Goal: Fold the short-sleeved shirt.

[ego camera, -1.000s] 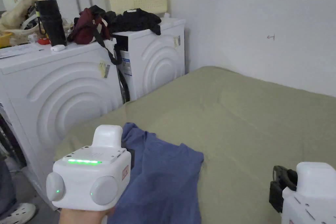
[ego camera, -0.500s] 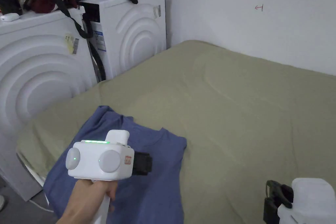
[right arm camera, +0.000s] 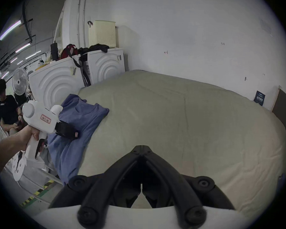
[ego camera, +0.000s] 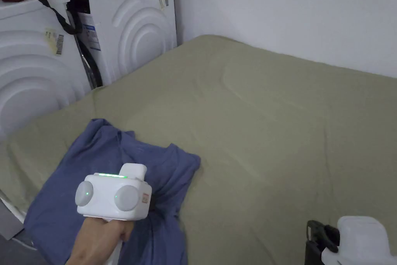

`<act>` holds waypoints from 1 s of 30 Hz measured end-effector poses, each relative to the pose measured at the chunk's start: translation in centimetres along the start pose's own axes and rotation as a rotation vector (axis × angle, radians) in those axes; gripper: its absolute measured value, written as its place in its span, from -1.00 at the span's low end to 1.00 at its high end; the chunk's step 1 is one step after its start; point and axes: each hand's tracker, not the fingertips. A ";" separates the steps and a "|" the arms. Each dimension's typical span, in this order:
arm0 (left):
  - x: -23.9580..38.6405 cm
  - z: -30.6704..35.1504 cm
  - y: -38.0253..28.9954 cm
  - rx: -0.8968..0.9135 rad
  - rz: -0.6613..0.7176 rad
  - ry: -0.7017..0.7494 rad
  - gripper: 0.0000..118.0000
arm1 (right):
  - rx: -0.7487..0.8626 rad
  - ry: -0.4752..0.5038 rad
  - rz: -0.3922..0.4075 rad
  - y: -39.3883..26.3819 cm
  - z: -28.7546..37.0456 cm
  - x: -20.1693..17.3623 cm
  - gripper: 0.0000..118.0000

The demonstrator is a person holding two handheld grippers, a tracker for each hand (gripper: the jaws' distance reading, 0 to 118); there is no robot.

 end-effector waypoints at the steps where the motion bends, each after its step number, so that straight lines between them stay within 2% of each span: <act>1: -0.7 -0.8 0.5 -0.001 -0.016 0.065 -0.96 | 0.003 -0.006 -0.004 -0.1 0.6 0.4 -0.97; 2: -1.1 -0.7 0.6 -0.004 -0.009 0.017 -0.96 | 0.007 -0.014 -0.003 -0.2 1.3 0.9 -0.97; 4: -0.9 0.6 0.8 0.011 0.007 0.014 -0.96 | 0.018 -0.046 0.005 -0.4 2.9 1.9 -0.97; 6: 0.0 2.9 1.2 0.099 -0.003 0.035 -0.96 | 0.027 -0.070 -0.003 -0.6 4.5 3.4 -0.97; 12: 7.0 8.8 4.5 0.189 -0.130 -0.095 -0.96 | 0.069 -0.185 -0.041 -1.0 9.7 8.7 -0.97; 17: 17.8 13.9 6.1 0.252 -0.276 -0.239 -0.96 | 0.099 -0.287 -0.076 -1.8 14.5 13.0 -0.97; 24: 35.5 19.8 5.9 0.313 -0.485 -0.507 -0.96 | 0.101 -0.434 -0.165 -4.3 19.9 18.9 -0.97; 30: 48.1 16.8 3.6 0.212 -0.591 -0.663 -0.96 | 0.089 -0.521 -0.233 -6.3 22.1 22.3 -0.97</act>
